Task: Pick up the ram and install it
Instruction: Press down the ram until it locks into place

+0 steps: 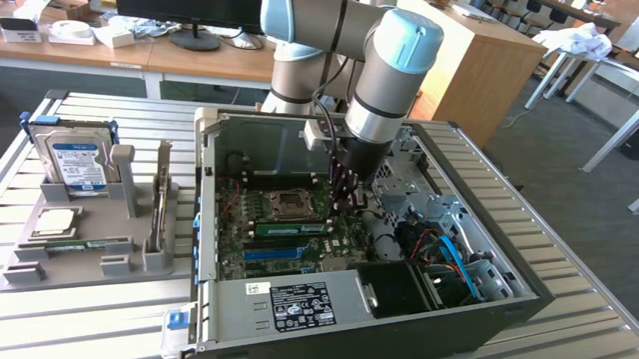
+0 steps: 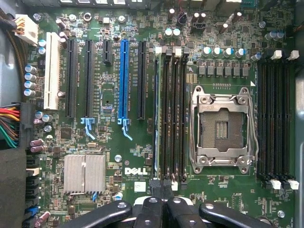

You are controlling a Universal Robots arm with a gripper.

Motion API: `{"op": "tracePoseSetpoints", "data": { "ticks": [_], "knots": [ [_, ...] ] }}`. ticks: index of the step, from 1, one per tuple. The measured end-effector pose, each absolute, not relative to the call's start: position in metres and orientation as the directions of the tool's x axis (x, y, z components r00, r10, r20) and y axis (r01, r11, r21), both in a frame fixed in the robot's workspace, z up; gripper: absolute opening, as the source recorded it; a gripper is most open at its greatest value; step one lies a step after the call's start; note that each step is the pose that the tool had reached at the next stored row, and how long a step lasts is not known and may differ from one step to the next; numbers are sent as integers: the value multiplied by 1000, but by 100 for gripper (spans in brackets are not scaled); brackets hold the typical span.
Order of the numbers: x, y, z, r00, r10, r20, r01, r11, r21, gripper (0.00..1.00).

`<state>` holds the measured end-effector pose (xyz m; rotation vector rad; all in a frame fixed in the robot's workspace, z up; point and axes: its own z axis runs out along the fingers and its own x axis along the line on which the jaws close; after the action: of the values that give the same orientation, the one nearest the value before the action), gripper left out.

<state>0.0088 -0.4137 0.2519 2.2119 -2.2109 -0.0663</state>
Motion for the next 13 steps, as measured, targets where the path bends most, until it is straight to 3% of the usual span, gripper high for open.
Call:
{"op": "tracePoseSetpoints", "data": {
  "ticks": [13],
  "knots": [
    [-11,-413,252,0,-1000,-20,-999,-1,40,10]
  ]
}}
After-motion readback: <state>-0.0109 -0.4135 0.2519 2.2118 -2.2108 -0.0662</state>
